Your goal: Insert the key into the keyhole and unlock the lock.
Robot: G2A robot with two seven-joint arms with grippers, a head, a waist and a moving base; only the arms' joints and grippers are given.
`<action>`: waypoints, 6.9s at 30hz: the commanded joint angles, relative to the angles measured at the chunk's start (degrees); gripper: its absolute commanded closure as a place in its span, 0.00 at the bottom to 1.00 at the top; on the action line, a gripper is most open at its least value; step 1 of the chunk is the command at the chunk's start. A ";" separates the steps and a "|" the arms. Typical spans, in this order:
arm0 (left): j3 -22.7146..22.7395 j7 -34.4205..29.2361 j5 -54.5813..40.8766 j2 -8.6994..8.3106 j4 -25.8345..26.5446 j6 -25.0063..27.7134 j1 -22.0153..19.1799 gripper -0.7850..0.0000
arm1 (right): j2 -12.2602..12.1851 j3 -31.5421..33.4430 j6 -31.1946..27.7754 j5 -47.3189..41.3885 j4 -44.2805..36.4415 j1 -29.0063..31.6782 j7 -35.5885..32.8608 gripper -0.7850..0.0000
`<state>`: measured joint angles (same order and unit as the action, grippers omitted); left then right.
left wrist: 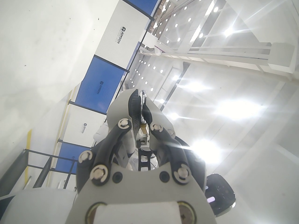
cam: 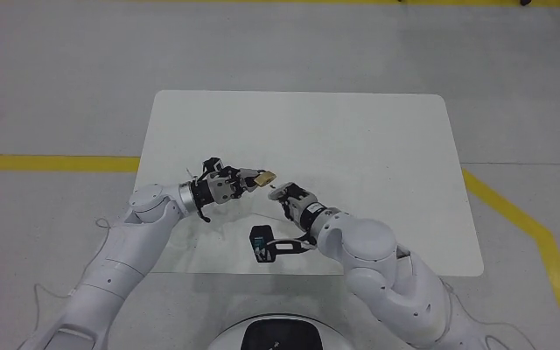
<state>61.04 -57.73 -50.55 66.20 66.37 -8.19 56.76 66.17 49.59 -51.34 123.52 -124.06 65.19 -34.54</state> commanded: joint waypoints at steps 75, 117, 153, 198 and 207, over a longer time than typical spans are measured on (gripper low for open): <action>1.04 -2.80 3.18 0.99 -0.59 -2.59 -0.02 1.00 | 5.97 -3.41 -4.10 1.77 3.80 -2.48 -6.38 0.71; 3.91 -7.36 14.56 0.29 3.25 18.24 0.20 1.00 | -0.24 10.39 -6.18 -7.50 10.53 0.98 28.17 1.00; 7.13 -7.05 12.93 -0.09 3.31 21.22 -0.16 1.00 | -4.15 17.37 -0.92 1.99 1.29 9.41 39.04 0.00; 7.87 8.85 20.70 0.24 12.49 34.37 6.14 1.00 | -1.55 6.30 33.32 19.38 7.01 10.54 35.94 0.67; 7.66 8.22 20.49 0.39 12.22 33.60 5.93 1.00 | -0.96 4.84 32.27 21.99 7.23 9.67 32.94 0.86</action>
<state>68.72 -49.43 -30.02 66.57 78.65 25.48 62.71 65.15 54.54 -19.10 145.51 -116.92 74.91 -1.50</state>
